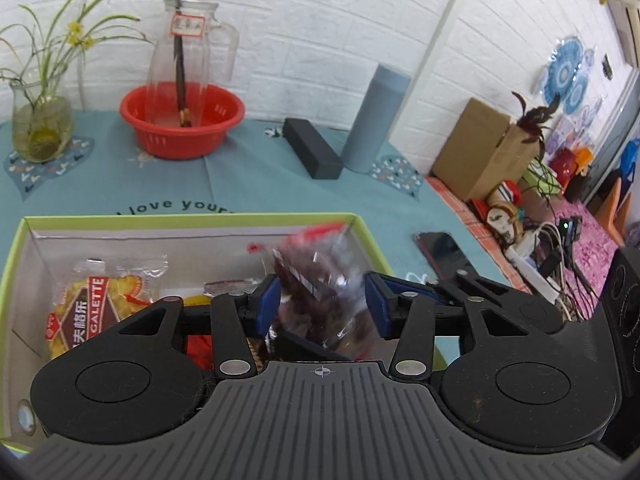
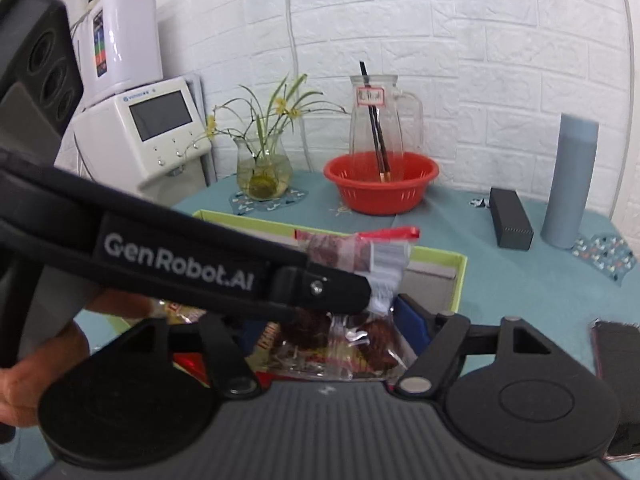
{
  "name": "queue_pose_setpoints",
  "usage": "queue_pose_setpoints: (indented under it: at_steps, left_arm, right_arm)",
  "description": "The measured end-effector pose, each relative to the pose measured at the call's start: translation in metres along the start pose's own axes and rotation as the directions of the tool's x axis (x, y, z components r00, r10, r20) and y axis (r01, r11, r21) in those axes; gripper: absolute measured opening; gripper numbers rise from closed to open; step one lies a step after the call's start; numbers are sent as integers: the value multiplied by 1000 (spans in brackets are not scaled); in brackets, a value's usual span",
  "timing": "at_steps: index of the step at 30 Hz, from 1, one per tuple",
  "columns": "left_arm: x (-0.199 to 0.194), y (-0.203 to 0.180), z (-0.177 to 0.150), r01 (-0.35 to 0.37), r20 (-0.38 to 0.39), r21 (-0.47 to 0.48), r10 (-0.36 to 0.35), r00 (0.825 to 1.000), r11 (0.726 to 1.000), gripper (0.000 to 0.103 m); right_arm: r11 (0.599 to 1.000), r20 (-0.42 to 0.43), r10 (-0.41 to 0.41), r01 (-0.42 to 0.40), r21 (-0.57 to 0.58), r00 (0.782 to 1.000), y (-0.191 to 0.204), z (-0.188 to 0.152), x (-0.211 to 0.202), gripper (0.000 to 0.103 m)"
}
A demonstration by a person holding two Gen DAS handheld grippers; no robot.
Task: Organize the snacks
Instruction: 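Carry the dates bag into the green box and open both grippers, then grasp the yellow-and-white snack packet with both grippers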
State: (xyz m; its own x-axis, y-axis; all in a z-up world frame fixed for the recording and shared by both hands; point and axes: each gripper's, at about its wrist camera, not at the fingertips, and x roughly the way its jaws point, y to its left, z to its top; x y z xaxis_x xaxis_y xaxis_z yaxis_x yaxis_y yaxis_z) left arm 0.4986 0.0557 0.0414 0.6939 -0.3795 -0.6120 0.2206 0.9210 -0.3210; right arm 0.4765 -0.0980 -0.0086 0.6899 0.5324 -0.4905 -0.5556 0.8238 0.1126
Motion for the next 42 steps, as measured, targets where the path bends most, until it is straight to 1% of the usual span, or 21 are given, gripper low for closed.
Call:
queue_pose_setpoints:
  at_steps: [1,2,4,5,8,9,10,13,16,18,20,22,23,25,27,29,31,33,37,39,42]
  left_arm:
    - [-6,1,-1,-7,19,-8,7,1000,1000,39]
    - [-13,2,-2,-4,37,-13,4,999,1000,40]
    - [-32,-5,-6,6,57,-5,-6,998,1000,40]
    - [-42,-10,-9,9,67,4,-9,998,1000,40]
    - [-77,-29,-27,30,95,36,-33,995,999,44]
    - [-88,-35,-36,38,102,43,-42,994,998,49]
    - [-99,-42,-48,45,106,52,-51,993,998,51]
    - [-125,-61,-89,73,90,83,-81,993,994,52]
    - [-141,-72,-134,95,47,73,-98,994,993,52]
    - [-150,-77,-167,117,8,49,-117,993,992,52]
    - [-153,-82,-200,144,-46,16,-143,989,989,52]
    - [-152,-85,-224,162,-91,-15,-163,982,987,51]
    - [-150,-87,-232,170,-102,-19,-171,980,985,51]
    - [-143,-91,-242,148,-144,-35,-152,978,988,49]
    - [-143,-93,-247,137,-151,-41,-142,978,990,49]
    - [-148,-91,-250,109,-142,-37,-113,983,993,50]
    - [-154,-85,-255,84,-130,-32,-88,988,996,50]
    - [-153,-80,-256,80,-138,-48,-86,987,996,50]
    - [-151,-75,-263,70,-160,-71,-80,984,995,50]
    - [-145,-77,-267,77,-180,-80,-90,979,994,50]
    - [-140,-87,-268,80,-179,-48,-88,980,996,50]
  right_arm:
    - [1000,13,1,-1,4,1000,-2,-1,-6,82]
    - [1000,32,-1,1,5,999,-2,-1,-15,83]
    - [1000,77,-20,20,-5,997,0,-2,-43,88]
    - [999,97,-33,35,-15,995,3,-4,-58,93]
    - [997,142,-63,67,-25,988,14,-16,-109,94]
    - [997,147,-65,69,-23,987,18,-24,-125,94]
    - [997,146,-71,74,-17,987,21,-33,-141,94]
    - [997,130,-83,83,9,988,36,-67,-180,94]
    - [996,72,-78,75,48,994,52,-113,-210,95]
    - [994,26,-84,82,73,996,63,-144,-224,95]
    - [991,-15,-84,85,105,996,73,-172,-231,95]
    - [987,-29,-79,82,139,996,79,-193,-234,95]
    - [985,-33,-80,84,151,996,81,-200,-231,95]
    - [980,-40,-107,112,163,993,83,-210,-225,95]
    - [980,-43,-95,101,174,995,86,-214,-220,94]
    - [979,-42,-83,89,184,996,93,-218,-218,95]
    - [982,-32,-45,50,182,998,101,-216,-215,95]
    - [984,-22,-17,21,175,1000,109,-212,-213,94]
    - [984,-24,-49,53,170,999,116,-214,-218,94]
    - [986,-42,-57,63,156,997,116,-217,-216,94]
    - [988,-59,-62,70,137,996,122,-221,-213,95]
